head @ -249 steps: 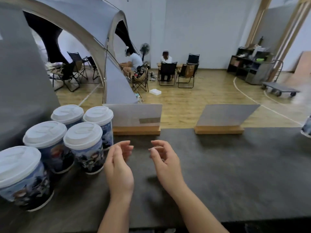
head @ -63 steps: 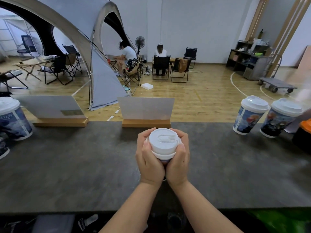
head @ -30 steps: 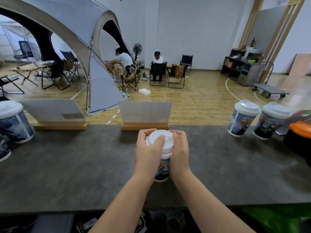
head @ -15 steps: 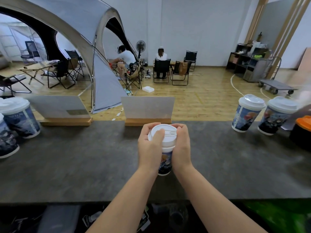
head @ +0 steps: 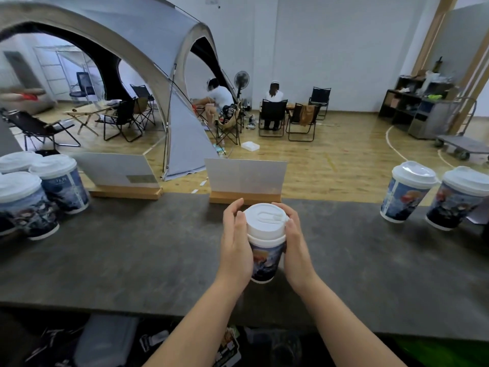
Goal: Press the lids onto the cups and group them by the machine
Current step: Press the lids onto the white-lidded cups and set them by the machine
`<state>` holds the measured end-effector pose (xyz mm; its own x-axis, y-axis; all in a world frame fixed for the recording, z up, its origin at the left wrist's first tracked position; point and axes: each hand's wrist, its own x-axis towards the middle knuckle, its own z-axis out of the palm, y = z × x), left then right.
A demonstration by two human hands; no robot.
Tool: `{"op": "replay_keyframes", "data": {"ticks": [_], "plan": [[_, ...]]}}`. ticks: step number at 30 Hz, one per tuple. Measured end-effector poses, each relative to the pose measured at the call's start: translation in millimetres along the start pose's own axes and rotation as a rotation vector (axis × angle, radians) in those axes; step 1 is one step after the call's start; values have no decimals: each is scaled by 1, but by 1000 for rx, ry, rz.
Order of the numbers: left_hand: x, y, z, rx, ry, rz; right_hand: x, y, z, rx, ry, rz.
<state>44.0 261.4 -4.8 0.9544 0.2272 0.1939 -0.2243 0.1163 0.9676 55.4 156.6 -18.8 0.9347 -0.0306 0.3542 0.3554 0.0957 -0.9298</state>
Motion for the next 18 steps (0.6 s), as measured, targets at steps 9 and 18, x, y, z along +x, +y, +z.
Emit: {"op": "replay_keyframes", "data": {"ticks": [9, 18], "plan": [[-26, 3, -19, -71, 48, 20, 1, 5, 17, 113, -131, 22], [-41, 15, -118, -76, 344, 145, -28, 7, 128, 291, -302, 9]]}}
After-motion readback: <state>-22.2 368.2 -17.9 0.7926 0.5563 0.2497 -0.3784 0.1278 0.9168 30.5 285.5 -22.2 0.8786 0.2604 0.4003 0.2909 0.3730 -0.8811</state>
